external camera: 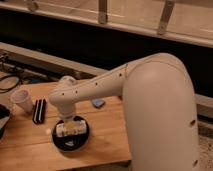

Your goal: Place the bottle in the ceramic bowl

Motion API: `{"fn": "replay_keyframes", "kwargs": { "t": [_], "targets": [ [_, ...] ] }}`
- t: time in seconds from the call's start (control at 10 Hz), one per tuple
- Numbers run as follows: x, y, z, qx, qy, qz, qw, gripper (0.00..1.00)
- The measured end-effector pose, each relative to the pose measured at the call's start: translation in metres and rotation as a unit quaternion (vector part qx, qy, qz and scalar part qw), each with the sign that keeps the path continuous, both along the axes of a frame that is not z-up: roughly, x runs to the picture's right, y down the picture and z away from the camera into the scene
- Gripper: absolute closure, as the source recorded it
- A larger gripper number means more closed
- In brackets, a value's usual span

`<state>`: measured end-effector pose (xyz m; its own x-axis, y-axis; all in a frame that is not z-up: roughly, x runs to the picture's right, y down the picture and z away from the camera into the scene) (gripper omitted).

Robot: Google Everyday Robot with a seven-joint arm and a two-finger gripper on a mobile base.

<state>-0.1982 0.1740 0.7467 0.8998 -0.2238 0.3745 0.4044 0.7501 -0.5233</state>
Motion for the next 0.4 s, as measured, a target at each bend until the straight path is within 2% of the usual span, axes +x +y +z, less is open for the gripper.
{"fn": "replay_keyframes", "kwargs": {
  "t": [0.1, 0.4],
  "targets": [
    [0.0001, 0.0001, 0.0001, 0.000, 0.000, 0.000, 1.0000, 0.40],
    [-0.0014, 0.0012, -0.0004, 0.001, -0.001, -0.001, 1.0000, 0.16]
  ]
}}
